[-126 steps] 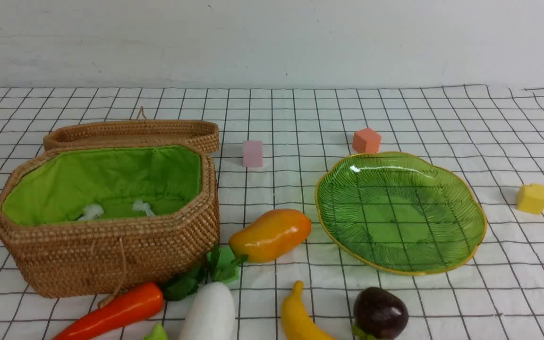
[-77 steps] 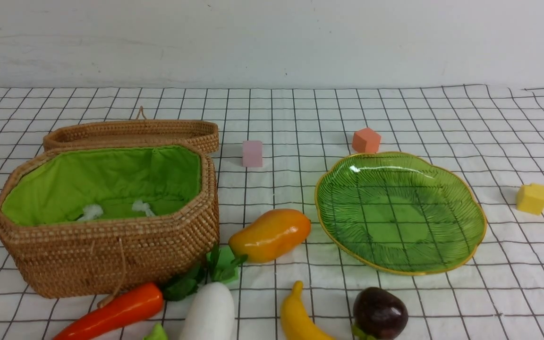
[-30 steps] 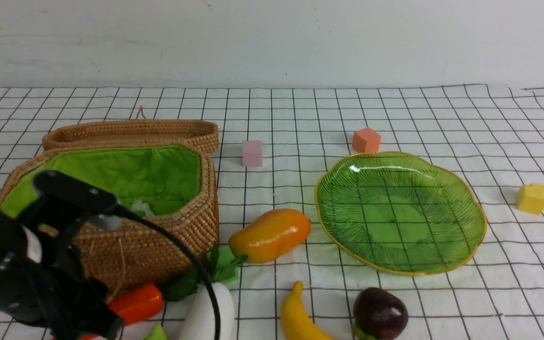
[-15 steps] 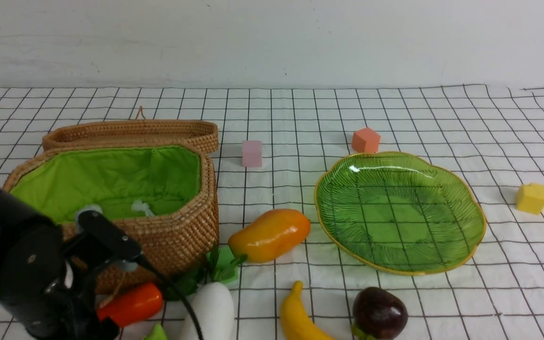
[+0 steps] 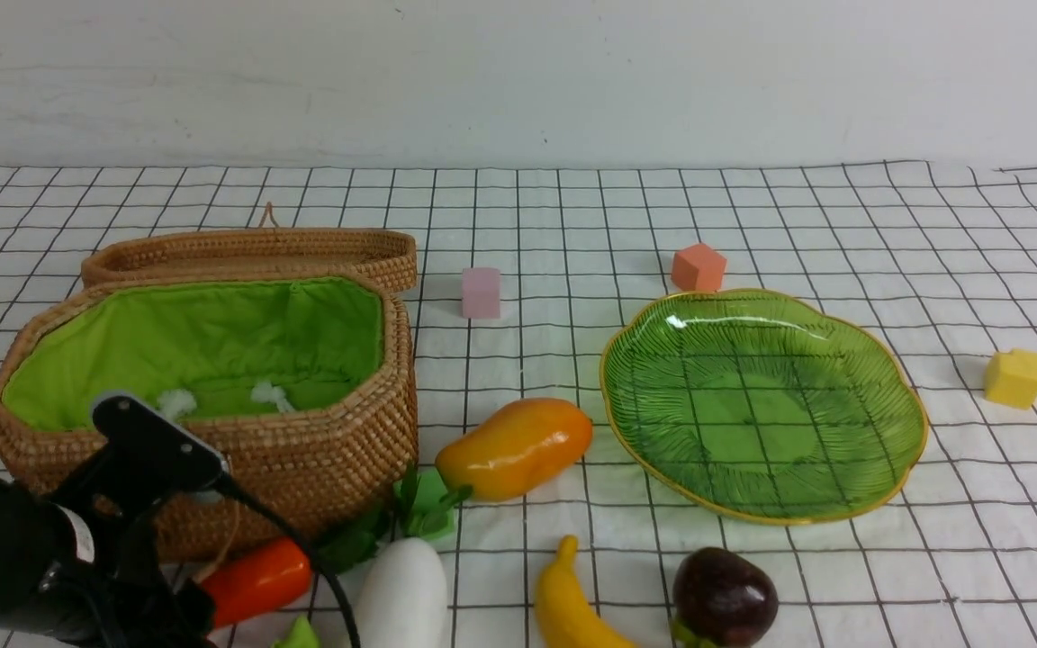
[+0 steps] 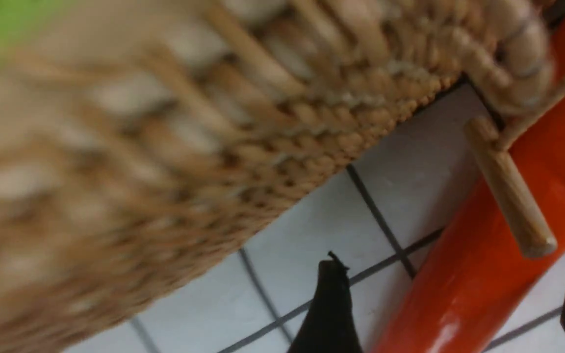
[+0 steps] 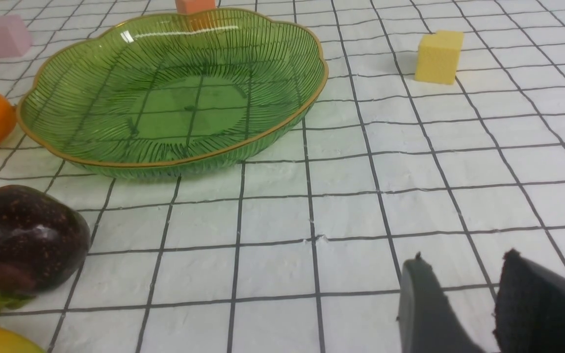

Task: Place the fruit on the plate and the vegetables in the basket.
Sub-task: Use the left arm to grab a carrot and put it into the left basket

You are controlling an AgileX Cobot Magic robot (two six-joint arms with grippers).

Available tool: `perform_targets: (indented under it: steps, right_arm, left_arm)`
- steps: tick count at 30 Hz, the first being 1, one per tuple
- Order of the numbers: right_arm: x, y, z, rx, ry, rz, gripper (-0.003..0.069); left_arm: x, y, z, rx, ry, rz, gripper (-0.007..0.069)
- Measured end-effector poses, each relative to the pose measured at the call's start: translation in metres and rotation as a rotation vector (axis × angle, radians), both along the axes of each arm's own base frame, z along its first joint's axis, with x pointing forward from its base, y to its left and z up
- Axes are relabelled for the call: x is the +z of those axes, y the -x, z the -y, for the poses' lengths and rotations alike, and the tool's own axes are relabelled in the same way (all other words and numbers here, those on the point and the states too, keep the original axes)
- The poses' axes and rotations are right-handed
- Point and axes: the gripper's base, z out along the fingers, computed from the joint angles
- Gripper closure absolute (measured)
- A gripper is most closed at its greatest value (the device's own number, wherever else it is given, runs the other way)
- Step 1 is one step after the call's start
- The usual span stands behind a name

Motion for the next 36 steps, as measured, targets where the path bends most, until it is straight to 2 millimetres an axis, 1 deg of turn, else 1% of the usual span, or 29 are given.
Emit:
perform_targets:
  steps: [3, 6, 7, 8, 9, 10, 12, 13, 14, 15, 16, 17, 18, 19, 22, 23, 24, 25, 26, 27, 28, 29, 30, 31, 32, 33, 35, 36]
  right_arm:
    - [0.000, 0.000, 0.000, 0.000, 0.000, 0.000, 0.0414]
    - [0.000, 0.000, 0.000, 0.000, 0.000, 0.000, 0.0414]
    - [0.000, 0.000, 0.000, 0.000, 0.000, 0.000, 0.0414]
    - [0.000, 0.000, 0.000, 0.000, 0.000, 0.000, 0.0414]
    - [0.000, 0.000, 0.000, 0.000, 0.000, 0.000, 0.0414]
    - [0.000, 0.000, 0.000, 0.000, 0.000, 0.000, 0.0414]
    - [0.000, 0.000, 0.000, 0.000, 0.000, 0.000, 0.0414]
    - [0.000, 0.000, 0.000, 0.000, 0.000, 0.000, 0.0414]
    - [0.000, 0.000, 0.000, 0.000, 0.000, 0.000, 0.0414]
    - [0.000, 0.000, 0.000, 0.000, 0.000, 0.000, 0.0414]
    - [0.000, 0.000, 0.000, 0.000, 0.000, 0.000, 0.0414]
    - [0.000, 0.000, 0.000, 0.000, 0.000, 0.000, 0.0414]
    - [0.000, 0.000, 0.000, 0.000, 0.000, 0.000, 0.0414]
    - [0.000, 0.000, 0.000, 0.000, 0.000, 0.000, 0.0414]
    - [0.000, 0.000, 0.000, 0.000, 0.000, 0.000, 0.0414]
    - [0.000, 0.000, 0.000, 0.000, 0.000, 0.000, 0.0414]
    - [0.000, 0.000, 0.000, 0.000, 0.000, 0.000, 0.0414]
    - [0.000, 0.000, 0.000, 0.000, 0.000, 0.000, 0.0414]
    - [0.000, 0.000, 0.000, 0.000, 0.000, 0.000, 0.0414]
    - [0.000, 0.000, 0.000, 0.000, 0.000, 0.000, 0.0414]
    - [0.000, 0.000, 0.000, 0.000, 0.000, 0.000, 0.0414]
    - [0.000, 0.000, 0.000, 0.000, 0.000, 0.000, 0.0414]
    - [0.000, 0.000, 0.000, 0.000, 0.000, 0.000, 0.0414]
    - [0.000, 0.000, 0.000, 0.000, 0.000, 0.000, 0.0414]
    - [0.000, 0.000, 0.000, 0.000, 0.000, 0.000, 0.0414]
    - [0.000, 0.000, 0.000, 0.000, 0.000, 0.000, 0.0414]
    - [0.000, 0.000, 0.000, 0.000, 0.000, 0.000, 0.0414]
    - [0.000, 0.000, 0.000, 0.000, 0.000, 0.000, 0.0414]
  left_arm:
    - [-0.011, -0.002, 0.002, 0.033, 0.023, -0.047, 0.0066]
    - [-0.011, -0.003, 0.003, 0.056, 0.042, -0.060, 0.0176]
    - [-0.010, -0.003, 0.003, 0.053, 0.032, -0.082, 0.0267]
    - [-0.009, -0.003, 0.002, 0.047, 0.020, -0.102, 0.0307]
    - [-0.008, -0.003, 0.002, 0.042, 0.014, -0.108, 0.0332]
    - [-0.006, -0.002, 0.001, 0.040, -0.005, -0.155, 0.0376]
    - [0.003, -0.006, 0.001, 0.032, -0.029, -0.178, 0.0364]
    - [0.010, -0.008, 0.000, 0.026, -0.047, -0.187, 0.0363]
    - [0.011, -0.008, 0.000, 0.025, -0.049, -0.189, 0.0363]
    - [0.016, -0.007, -0.001, 0.014, -0.063, -0.200, 0.0363]
    - [0.023, -0.007, -0.001, 0.004, -0.070, -0.195, 0.0363]
    - [0.038, -0.004, -0.003, -0.041, -0.101, -0.204, 0.0363]
    - [0.040, -0.004, -0.003, -0.048, -0.102, -0.195, 0.0363]
    - [0.056, 0.001, -0.004, -0.095, -0.127, -0.203, 0.0363]
    - [0.093, 0.009, -0.006, -0.198, -0.167, -0.167, 0.0363]
    - [0.103, 0.011, -0.007, -0.215, -0.173, -0.143, 0.0363]
    - [0.108, 0.012, -0.007, -0.228, -0.178, -0.135, 0.0363]
    - [0.131, 0.014, -0.008, -0.278, -0.203, -0.085, 0.0363]
    - [0.143, 0.014, -0.008, -0.294, -0.215, -0.044, 0.0363]
    - [0.147, 0.013, -0.008, -0.296, -0.218, -0.028, 0.0363]
    - [0.163, 0.009, -0.009, -0.307, -0.243, 0.043, 0.0363]
    - [0.171, 0.005, -0.009, -0.310, -0.259, 0.094, 0.0363]
    - [0.171, 0.005, -0.010, -0.311, -0.263, 0.101, 0.0363]
    - [0.179, -0.004, -0.009, -0.315, -0.290, 0.184, 0.0363]
    - [0.180, -0.006, -0.009, -0.315, -0.293, 0.193, 0.0363]
    - [0.181, -0.016, -0.008, -0.318, -0.311, 0.255, 0.0363]
    - [0.175, -0.031, -0.006, -0.308, -0.321, 0.289, 0.0363]
    - [0.174, -0.033, -0.006, -0.307, -0.322, 0.290, 0.0363]
